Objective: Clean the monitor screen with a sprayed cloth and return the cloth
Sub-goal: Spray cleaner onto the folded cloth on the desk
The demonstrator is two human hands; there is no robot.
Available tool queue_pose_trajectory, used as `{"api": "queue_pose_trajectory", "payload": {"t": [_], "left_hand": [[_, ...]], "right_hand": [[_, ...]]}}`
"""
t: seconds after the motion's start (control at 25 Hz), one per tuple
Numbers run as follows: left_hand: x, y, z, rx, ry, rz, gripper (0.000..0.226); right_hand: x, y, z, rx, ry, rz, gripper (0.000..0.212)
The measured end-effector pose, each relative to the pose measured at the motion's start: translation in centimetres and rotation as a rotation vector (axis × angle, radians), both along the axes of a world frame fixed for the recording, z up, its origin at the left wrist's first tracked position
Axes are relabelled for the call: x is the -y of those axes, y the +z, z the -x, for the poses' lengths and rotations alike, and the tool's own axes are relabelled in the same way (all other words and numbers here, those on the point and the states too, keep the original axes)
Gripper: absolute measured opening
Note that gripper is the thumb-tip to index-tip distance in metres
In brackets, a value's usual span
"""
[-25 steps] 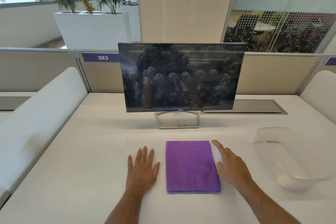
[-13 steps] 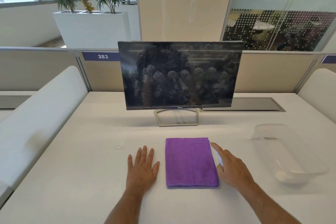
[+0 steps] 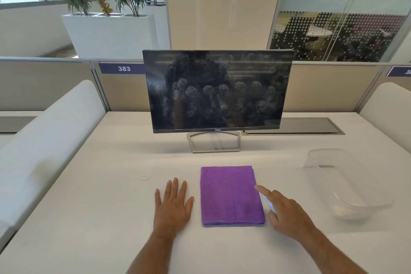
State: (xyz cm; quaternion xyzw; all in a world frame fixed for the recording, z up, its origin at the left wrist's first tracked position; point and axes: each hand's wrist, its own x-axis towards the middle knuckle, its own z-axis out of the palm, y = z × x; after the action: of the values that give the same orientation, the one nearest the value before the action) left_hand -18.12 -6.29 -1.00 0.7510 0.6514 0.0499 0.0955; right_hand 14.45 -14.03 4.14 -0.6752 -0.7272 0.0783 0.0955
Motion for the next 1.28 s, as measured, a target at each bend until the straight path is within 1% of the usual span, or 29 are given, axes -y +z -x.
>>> {"api": "queue_pose_trajectory", "payload": {"t": [0.08, 0.2, 0.36, 0.48, 0.64, 0.88, 1.08, 1.28], "left_hand": [[0.1, -0.1, 0.0, 0.003, -0.003, 0.007, 0.062], [0.1, -0.2, 0.1, -0.006, 0.002, 0.014, 0.062], [0.1, -0.4, 0.1, -0.010, -0.001, 0.016, 0.062], [0.1, -0.5, 0.2, -0.004, 0.001, 0.012, 0.063], [0.1, -0.5, 0.2, -0.007, -0.001, 0.017, 0.063], [0.3, -0.3, 0.1, -0.017, 0.005, 0.002, 0.062], [0.4, -0.1, 0.0, -0.010, 0.006, -0.007, 0.062], [0.4, -0.1, 0.0, -0.013, 0.008, -0.014, 0.062]], "right_hand": [[0.1, -0.1, 0.0, -0.006, 0.030, 0.029, 0.074], [0.1, 0.1, 0.3, 0.001, 0.015, 0.062, 0.069], [-0.4, 0.5, 1.1, 0.006, 0.048, 0.003, 0.076], [-1.1, 0.7, 2.1, 0.023, 0.096, 0.013, 0.074], [-1.6, 0.6, 3.0, 0.063, 0.093, 0.042, 0.071], [-2.6, 1.0, 4.5, 0.117, 0.167, 0.001, 0.074], [-3.4, 1.3, 5.9, 0.142, 0.147, 0.046, 0.071], [-3.9, 1.5, 7.3, 0.150, 0.135, 0.016, 0.076]]}}
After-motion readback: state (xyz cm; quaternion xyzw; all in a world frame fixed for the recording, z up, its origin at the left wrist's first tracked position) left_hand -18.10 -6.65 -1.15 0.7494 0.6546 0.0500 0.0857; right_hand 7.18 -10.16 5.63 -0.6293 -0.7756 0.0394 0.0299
